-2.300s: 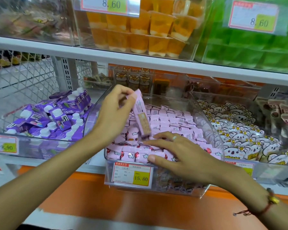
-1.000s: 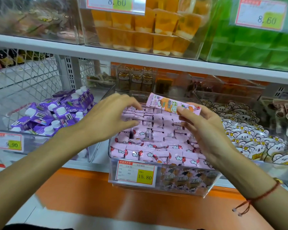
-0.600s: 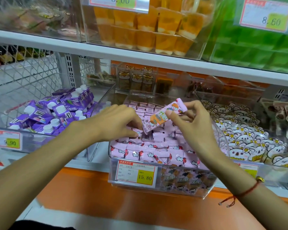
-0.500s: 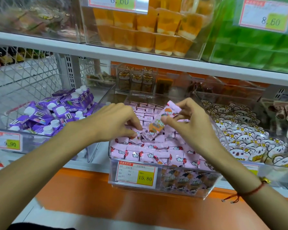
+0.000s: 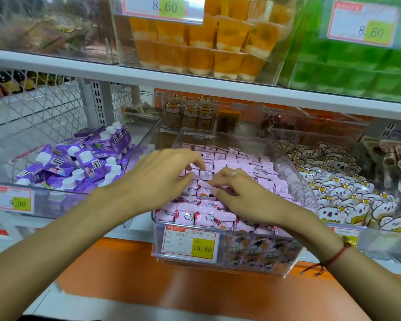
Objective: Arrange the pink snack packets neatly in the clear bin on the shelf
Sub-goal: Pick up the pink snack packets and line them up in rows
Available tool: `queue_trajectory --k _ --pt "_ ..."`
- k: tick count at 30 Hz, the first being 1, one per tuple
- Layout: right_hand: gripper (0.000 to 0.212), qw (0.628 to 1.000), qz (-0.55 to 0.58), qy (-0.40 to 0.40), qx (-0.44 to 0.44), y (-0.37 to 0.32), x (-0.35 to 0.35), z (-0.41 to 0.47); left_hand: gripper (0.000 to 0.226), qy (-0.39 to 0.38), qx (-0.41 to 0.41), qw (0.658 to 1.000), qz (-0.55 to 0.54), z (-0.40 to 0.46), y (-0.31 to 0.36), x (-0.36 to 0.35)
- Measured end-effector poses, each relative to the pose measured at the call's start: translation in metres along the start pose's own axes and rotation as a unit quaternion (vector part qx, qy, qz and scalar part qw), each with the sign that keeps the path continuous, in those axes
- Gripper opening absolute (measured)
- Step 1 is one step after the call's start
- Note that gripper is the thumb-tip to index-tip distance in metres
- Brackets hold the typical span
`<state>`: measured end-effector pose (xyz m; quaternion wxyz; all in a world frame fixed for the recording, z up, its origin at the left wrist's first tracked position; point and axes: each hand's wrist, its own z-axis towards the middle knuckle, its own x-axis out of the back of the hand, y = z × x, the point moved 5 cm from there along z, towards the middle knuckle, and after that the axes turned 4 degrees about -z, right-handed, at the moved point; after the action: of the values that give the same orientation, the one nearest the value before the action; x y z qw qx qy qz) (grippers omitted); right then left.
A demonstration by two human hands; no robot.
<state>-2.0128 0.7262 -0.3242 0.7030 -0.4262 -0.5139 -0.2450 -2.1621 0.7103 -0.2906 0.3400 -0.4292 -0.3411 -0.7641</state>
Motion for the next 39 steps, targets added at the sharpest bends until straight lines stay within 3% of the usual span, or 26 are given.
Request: queue_trajectory --k 3,6,10,16,21,24,27,35,39 --pt "0.026 0.994 0.016 0.098 -0.046 0.009 0.016 -0.006 0.028 -0.079 -0.029 0.994 0.066 -0.004 0.009 -0.02" --pt "0.018 0.985 -0.009 0.159 -0.072 0.021 0.033 -0.012 0.034 -0.11 -0.038 0.988 0.104 -0.001 0.01 -0.026" --pt "0.012 0.989 -0.006 0.136 -0.052 0.021 0.03 -0.015 0.036 -0.113 -0.024 0.99 0.082 0.005 0.011 -0.028" --pt "0.028 0.997 -0.03 0.05 -0.047 0.024 0.015 -0.012 0.045 -0.032 0.005 0.999 0.029 0.007 0.008 -0.028" --pt "0.015 0.995 0.021 0.088 -0.051 0.02 0.019 -0.011 0.063 -0.072 -0.009 0.995 0.063 0.005 0.009 -0.033" --pt "0.003 0.993 0.083 0.067 -0.043 0.019 0.02 -0.01 0.066 -0.1 0.001 0.993 0.064 0.006 0.008 -0.033" --pt "0.009 0.988 0.144 0.049 -0.041 0.021 0.018 -0.009 0.064 -0.109 0.02 0.992 0.06 0.008 0.008 -0.034" --pt "0.011 0.988 0.063 0.14 0.003 0.012 0.014 -0.015 0.059 -0.118 0.044 0.99 0.056 0.009 0.007 -0.033" --pt "0.01 0.971 0.123 0.206 0.01 0.011 0.029 -0.02 0.054 -0.125 0.03 0.989 0.071 0.007 0.01 -0.033"
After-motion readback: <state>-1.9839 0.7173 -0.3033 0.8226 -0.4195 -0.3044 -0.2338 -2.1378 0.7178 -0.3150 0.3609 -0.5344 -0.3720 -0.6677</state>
